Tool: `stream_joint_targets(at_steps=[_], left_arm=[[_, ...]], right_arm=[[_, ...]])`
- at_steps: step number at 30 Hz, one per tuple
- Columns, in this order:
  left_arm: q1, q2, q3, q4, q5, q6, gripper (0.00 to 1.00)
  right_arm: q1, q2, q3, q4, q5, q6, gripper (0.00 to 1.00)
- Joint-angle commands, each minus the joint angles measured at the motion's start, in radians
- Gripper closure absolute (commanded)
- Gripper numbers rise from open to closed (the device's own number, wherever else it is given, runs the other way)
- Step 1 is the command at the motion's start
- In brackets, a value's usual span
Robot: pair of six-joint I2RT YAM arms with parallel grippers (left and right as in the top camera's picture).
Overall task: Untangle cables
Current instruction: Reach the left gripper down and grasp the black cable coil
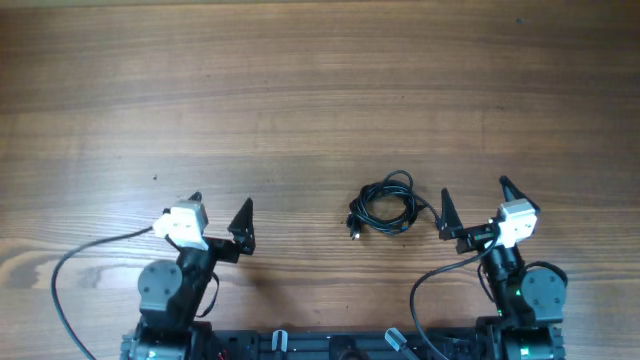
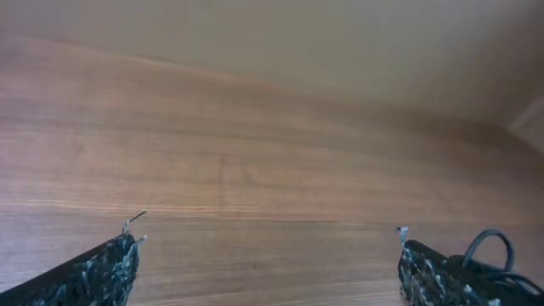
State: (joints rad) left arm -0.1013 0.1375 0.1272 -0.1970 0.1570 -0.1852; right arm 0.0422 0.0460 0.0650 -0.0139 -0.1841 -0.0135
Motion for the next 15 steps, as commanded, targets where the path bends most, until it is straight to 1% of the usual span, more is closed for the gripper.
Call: stream_joint_targets(at_steps=[1,4,8,11,15], left_arm=[[0.009,0.140,0.166,-0.037,0.038,-0.005,0.00],[0.008,0.273,0.279,-0.083,0.076,-0.002,0.00],[0.007,0.487,0.467,-0.159,0.176,-0.002,0.00],[0.007,0.646,0.622,-0.273,0.234,-0.002,0.00],[-0.024,0.840,0.822,-0.446,0.236,-0.002,0.00]], right_arm=[[-0.005,0.068,0.089,0.005,-0.082,-0.009,0.00],[-0.005,0.140,0.148,0.005,-0.116,-0.009,0.00],[-0.005,0.282,0.268,-0.008,-0.160,-0.005,0.00],[-0.006,0.392,0.377,-0.056,-0.195,-0.005,0.00],[-0.007,0.565,0.562,-0.180,-0.239,-0.006,0.00]])
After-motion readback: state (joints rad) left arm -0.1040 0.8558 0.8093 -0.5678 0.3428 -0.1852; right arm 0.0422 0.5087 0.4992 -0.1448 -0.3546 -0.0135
